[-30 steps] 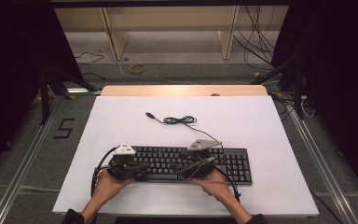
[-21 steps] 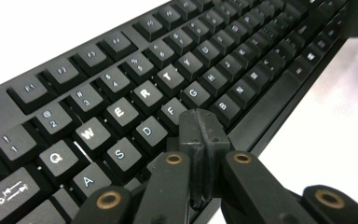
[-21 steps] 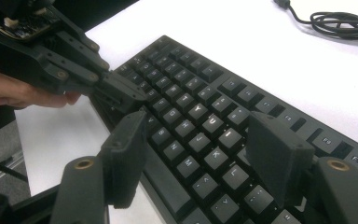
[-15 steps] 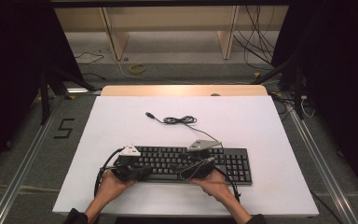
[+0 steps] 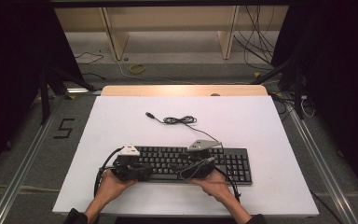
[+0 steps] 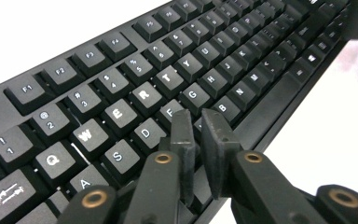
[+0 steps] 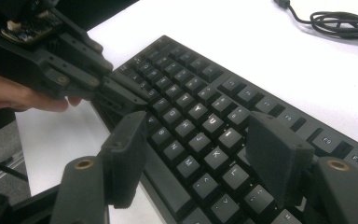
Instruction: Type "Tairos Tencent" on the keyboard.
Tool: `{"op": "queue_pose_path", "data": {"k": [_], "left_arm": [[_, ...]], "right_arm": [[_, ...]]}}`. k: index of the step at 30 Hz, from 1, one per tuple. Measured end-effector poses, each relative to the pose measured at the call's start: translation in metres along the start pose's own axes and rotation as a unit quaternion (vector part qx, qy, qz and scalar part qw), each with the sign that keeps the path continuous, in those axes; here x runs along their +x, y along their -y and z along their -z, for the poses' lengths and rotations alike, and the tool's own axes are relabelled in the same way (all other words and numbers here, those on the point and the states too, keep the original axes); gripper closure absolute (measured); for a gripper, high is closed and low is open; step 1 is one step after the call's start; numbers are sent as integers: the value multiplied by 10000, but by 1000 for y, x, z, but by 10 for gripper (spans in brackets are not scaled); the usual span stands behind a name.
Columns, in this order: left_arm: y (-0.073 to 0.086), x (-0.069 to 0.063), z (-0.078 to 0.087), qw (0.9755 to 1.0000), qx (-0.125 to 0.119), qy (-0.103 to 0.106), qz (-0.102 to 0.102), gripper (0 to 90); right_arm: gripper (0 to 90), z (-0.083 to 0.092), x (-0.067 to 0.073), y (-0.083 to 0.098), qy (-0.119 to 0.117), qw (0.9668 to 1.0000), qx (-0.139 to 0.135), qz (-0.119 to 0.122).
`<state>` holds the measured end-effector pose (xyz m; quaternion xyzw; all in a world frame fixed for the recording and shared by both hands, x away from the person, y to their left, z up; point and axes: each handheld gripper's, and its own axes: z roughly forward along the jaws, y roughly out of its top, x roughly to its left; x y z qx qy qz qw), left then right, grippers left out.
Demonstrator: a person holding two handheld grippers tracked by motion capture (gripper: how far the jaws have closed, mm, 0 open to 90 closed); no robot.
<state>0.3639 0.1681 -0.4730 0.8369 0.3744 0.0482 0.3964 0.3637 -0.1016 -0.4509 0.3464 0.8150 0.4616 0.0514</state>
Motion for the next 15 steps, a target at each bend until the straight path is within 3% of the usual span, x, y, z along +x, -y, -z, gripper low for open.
{"op": "queue_pose_path", "data": {"k": [6,15], "left_arm": [[-3,2,7,9996,-239,87,106,740],[-5,12,15,9980,-537,-61,332,554]], "right_arm": [[394,0,0,0,1,10000,4,6],[393,-1,0,0,-6,10000,9,6]]}}
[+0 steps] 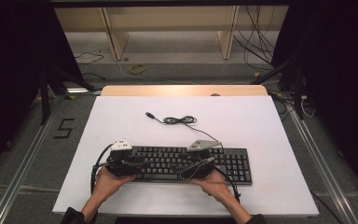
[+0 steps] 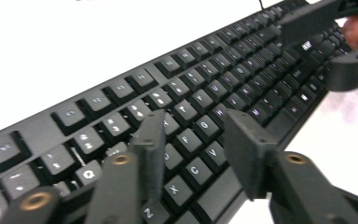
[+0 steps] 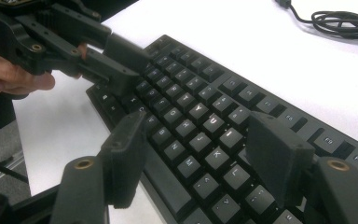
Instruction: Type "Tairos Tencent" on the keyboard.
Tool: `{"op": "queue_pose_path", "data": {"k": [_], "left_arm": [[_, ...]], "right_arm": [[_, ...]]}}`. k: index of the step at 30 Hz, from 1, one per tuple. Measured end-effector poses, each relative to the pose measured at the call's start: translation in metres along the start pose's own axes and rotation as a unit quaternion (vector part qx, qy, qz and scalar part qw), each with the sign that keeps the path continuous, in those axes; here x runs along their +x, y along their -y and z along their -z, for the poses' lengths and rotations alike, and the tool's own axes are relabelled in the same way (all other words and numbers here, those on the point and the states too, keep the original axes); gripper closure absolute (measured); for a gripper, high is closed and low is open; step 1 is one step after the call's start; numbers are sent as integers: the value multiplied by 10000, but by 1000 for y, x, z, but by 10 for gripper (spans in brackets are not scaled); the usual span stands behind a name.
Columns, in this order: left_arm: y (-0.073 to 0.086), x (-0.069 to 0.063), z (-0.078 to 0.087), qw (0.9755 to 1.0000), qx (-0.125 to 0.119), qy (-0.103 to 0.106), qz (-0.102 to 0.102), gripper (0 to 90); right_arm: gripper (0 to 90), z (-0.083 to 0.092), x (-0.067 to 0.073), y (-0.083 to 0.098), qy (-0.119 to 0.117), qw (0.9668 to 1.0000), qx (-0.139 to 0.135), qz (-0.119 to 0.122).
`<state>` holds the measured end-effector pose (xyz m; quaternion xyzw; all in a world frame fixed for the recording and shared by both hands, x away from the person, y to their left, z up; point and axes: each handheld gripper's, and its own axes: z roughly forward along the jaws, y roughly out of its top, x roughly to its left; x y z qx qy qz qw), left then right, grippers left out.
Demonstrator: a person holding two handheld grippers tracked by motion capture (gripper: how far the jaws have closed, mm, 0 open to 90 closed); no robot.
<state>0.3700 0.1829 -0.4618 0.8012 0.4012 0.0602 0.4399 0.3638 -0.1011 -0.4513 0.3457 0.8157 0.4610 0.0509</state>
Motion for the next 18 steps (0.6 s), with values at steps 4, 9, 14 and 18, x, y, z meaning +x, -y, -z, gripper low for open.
{"op": "queue_pose_path", "data": {"k": [4,9,14,18], "left_arm": [[-1,4,0,9999,-33,-64,99,474],[-2,9,2,9996,-132,-175,196,413],[-4,12,3,9993,-167,-255,232,396],[-5,15,3,9991,-126,-305,268,393]], "right_arm": [[392,0,0,0,-9,10000,-5,-3],[390,0,0,0,-17,10000,-9,1],[390,-1,0,0,-24,10000,3,8],[390,-1,0,1,-35,10000,-10,9]]}}
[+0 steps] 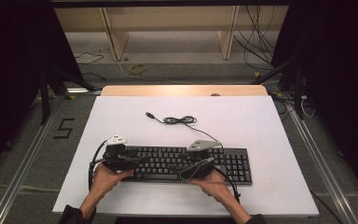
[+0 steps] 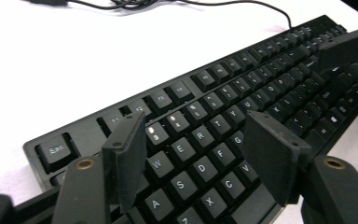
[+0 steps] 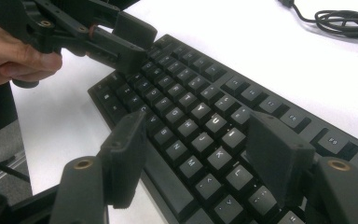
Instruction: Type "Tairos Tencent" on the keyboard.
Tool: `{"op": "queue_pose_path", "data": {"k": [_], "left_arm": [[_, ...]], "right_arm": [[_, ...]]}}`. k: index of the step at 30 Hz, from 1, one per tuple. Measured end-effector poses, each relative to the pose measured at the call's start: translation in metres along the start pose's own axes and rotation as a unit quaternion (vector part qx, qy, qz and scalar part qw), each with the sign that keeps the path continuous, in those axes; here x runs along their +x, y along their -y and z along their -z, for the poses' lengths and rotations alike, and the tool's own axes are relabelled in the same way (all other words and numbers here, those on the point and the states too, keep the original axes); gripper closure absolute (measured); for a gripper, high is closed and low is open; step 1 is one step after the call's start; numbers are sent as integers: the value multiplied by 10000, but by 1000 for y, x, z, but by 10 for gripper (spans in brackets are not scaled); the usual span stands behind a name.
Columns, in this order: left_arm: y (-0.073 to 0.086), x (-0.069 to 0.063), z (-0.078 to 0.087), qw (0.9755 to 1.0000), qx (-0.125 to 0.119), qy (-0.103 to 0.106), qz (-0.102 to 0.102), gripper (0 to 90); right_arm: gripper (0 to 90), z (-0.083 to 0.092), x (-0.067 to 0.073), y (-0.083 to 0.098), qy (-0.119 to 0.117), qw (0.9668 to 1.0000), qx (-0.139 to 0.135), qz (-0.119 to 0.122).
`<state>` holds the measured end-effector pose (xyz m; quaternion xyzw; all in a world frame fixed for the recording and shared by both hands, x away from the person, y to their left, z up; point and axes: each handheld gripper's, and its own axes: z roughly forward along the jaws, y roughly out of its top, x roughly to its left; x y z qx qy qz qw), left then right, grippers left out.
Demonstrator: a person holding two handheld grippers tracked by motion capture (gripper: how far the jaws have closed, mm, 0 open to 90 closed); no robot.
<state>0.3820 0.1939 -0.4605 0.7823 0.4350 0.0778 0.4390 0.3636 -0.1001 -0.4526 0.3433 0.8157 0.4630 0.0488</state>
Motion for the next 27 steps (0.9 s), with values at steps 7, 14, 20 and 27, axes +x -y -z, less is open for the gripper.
{"op": "queue_pose_path", "data": {"k": [7,14,20,27], "left_arm": [[-2,3,-2,10000,60,-26,63,384],[-4,5,-4,9997,225,-48,-27,522],[-5,6,-8,9992,378,-41,-91,714],[-7,4,-12,9987,458,-39,-213,851]], "right_arm": [[386,0,1,0,-18,10000,-3,10],[383,-1,1,1,-39,10000,8,34],[380,-3,2,1,-64,10000,36,55],[381,-3,3,1,-75,9999,54,57]]}}
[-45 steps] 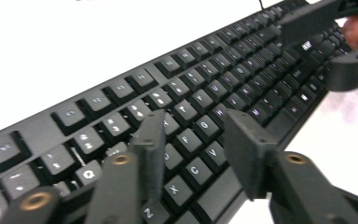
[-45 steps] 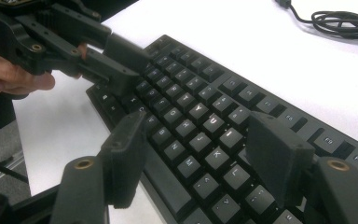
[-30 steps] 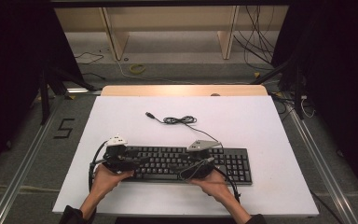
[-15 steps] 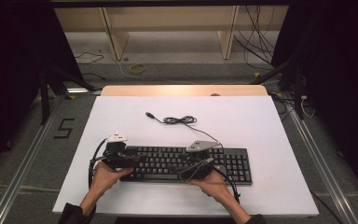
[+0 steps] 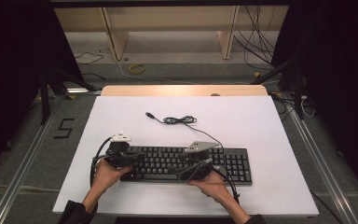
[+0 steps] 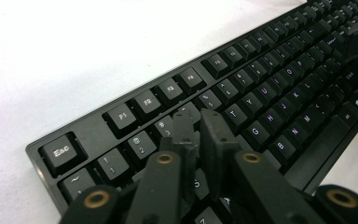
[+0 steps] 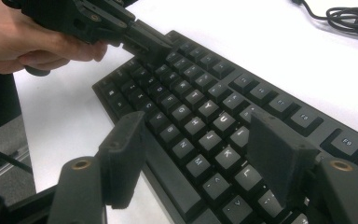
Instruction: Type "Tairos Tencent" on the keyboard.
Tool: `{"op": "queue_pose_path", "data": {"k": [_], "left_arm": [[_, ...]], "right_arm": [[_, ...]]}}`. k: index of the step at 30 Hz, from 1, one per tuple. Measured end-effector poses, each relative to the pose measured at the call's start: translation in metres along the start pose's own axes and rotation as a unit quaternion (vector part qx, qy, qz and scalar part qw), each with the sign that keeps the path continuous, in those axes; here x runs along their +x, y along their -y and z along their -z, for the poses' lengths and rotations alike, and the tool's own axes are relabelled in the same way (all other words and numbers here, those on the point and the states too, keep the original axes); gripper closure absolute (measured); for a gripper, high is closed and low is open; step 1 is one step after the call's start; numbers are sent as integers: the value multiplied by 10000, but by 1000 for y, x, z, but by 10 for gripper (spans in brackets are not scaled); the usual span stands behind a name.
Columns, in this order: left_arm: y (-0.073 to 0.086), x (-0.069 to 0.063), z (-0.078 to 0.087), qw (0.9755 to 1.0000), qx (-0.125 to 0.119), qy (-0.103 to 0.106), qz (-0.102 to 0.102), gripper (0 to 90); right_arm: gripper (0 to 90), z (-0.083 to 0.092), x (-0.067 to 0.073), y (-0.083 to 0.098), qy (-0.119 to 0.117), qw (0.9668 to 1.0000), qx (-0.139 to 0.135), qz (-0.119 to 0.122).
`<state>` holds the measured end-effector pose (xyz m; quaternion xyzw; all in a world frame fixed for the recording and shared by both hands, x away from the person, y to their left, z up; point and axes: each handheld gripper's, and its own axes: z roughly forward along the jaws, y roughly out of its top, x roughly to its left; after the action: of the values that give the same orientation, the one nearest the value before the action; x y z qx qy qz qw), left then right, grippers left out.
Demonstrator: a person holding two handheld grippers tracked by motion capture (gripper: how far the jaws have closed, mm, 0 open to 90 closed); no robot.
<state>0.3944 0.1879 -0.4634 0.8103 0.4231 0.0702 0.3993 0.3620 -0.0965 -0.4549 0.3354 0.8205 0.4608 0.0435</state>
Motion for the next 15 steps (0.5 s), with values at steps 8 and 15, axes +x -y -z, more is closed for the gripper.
{"op": "queue_pose_path", "data": {"k": [8,15], "left_arm": [[-1,-1,-8,9999,98,16,-83,893],[-1,-3,-14,9998,192,-4,-99,893]], "right_arm": [[381,0,0,0,0,10000,9,4],[382,-1,0,0,2,10000,12,21]]}}
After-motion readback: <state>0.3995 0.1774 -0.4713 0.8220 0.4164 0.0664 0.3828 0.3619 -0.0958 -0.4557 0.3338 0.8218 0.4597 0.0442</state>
